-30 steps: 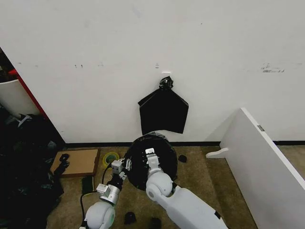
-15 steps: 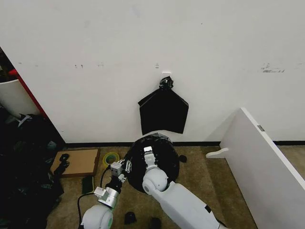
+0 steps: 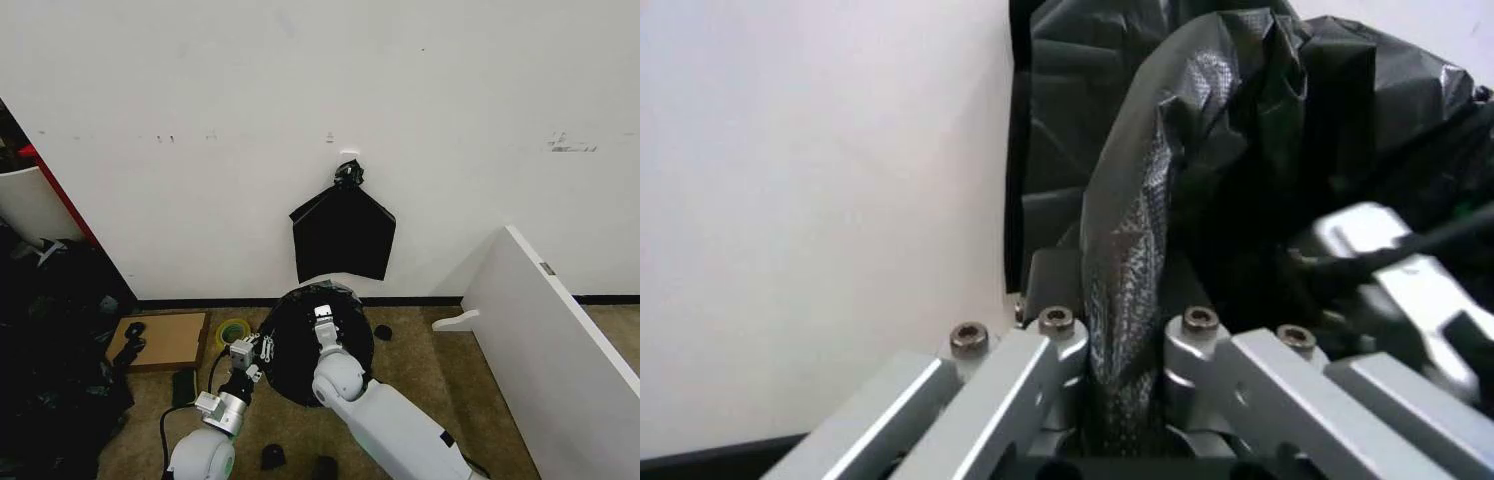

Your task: Place the garbage bag over the trash bin.

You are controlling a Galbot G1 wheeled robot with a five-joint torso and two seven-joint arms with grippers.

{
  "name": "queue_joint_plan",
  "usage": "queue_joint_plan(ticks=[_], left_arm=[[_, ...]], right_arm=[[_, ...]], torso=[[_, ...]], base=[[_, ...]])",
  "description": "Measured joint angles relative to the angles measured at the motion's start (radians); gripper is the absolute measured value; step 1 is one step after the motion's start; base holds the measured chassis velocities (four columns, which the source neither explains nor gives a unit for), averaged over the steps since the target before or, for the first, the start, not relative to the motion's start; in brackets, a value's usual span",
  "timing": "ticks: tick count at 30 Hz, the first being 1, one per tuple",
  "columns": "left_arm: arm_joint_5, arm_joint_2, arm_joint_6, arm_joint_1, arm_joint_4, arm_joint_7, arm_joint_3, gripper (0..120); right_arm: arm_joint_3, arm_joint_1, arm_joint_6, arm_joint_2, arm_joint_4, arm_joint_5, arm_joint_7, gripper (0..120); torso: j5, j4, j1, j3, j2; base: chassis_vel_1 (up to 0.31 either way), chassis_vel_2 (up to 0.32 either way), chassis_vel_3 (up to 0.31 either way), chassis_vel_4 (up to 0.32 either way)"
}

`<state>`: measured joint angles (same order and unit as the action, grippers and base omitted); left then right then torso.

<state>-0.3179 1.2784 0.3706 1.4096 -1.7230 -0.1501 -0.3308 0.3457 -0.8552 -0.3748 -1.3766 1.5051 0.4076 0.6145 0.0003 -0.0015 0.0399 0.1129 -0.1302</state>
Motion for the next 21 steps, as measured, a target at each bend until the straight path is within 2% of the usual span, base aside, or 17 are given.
queue_joint_plan(ticks=[6,11,15,21], left_arm=[[-0.002,0.0,0.0,-0.006,0.003,0.0,-0.008,4],[-0.012,-0.002,0.015,-0.024,0.015,0.0,-0.023,4],[-0.026,-0.001,0.023,-0.031,0.017,-0.002,-0.026,4],[-0.031,0.001,0.035,-0.026,0.004,-0.02,-0.024,4]], right_arm=[[0.035,-0.068,-0.001,0.05,0.136,0.027,-0.001,0],[0.054,-0.127,-0.057,0.118,0.283,0.129,0.014,0],[0.043,-0.136,-0.106,0.134,0.313,0.176,0.038,0],[0.026,-0.114,-0.133,0.112,0.254,0.186,0.054,0]], torso=[[0.0001,0.0001,0.0,0.0,0.0],[0.0,0.0,0.0,0.0,0.0],[0.0,0.0,0.0,0.0,0.0],[0.0001,0.0001,0.0,0.0,0.0]], base=[[0.0,0.0,0.0,0.0],[0.0,0.0,0.0,0.0],[0.0,0.0,0.0,0.0],[0.0,0.0,0.0,0.0]])
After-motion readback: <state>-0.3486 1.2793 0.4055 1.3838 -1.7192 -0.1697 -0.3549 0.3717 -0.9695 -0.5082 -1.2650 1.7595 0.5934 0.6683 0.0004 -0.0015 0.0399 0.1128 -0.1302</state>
